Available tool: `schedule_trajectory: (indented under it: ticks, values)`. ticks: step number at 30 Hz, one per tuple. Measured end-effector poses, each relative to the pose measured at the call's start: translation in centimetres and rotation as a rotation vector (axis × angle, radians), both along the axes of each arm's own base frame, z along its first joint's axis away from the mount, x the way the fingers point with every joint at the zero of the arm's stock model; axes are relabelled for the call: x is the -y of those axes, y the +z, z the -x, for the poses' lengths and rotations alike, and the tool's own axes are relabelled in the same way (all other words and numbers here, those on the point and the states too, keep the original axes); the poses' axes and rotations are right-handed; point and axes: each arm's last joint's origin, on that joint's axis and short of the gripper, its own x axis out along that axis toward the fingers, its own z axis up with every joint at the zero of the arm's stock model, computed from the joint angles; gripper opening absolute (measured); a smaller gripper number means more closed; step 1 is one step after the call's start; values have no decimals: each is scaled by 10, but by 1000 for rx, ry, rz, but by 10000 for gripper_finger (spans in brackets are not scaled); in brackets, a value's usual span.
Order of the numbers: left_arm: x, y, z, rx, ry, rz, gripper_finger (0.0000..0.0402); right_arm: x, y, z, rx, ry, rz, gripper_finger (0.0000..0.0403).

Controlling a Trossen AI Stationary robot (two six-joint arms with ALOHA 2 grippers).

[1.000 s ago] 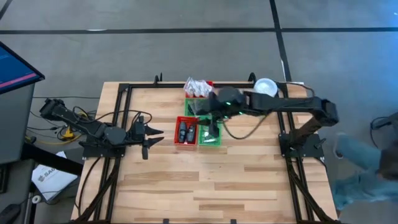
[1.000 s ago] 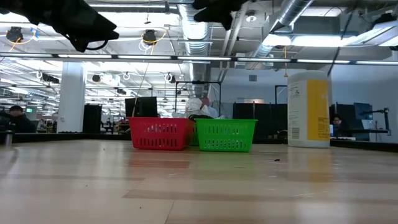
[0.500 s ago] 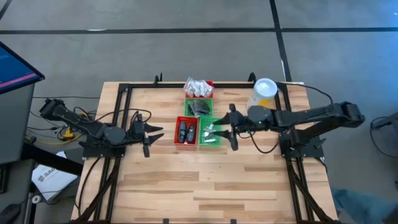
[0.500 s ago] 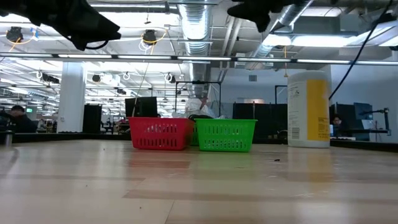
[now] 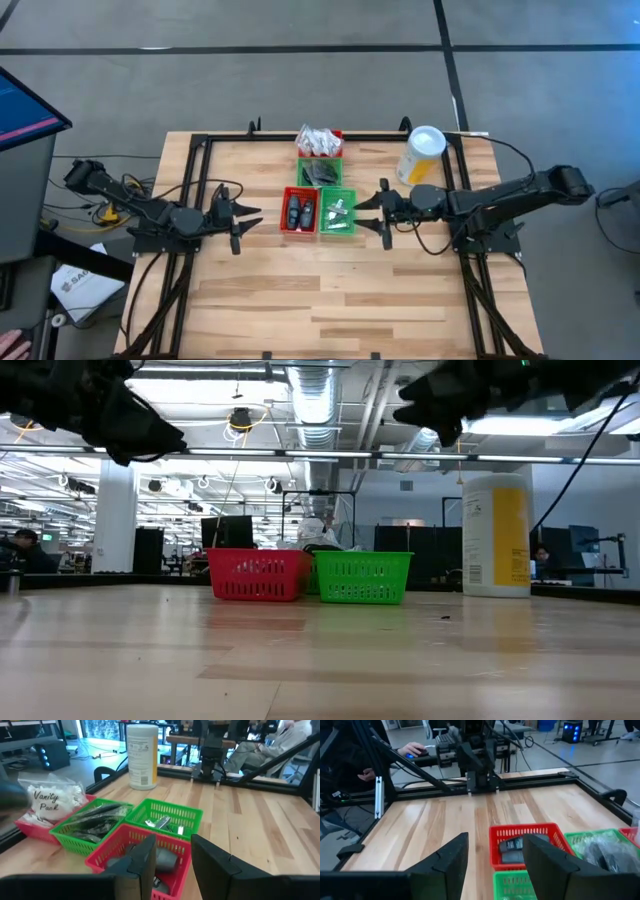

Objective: Pick & Place Travel size toiletries
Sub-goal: Return to Home Position

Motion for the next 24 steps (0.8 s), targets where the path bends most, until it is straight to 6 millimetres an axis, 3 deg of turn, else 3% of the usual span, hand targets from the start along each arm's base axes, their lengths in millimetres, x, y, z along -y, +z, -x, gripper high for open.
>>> schedule_trajectory:
  ticks: [12,24]
  values:
    - [-9,-20,23,110,-9,48,113,11,-37,17,49,-44,-9,178]
    - [-12,-32,28,127,-10,49,113,29,-68,75,216,-135,-34,178]
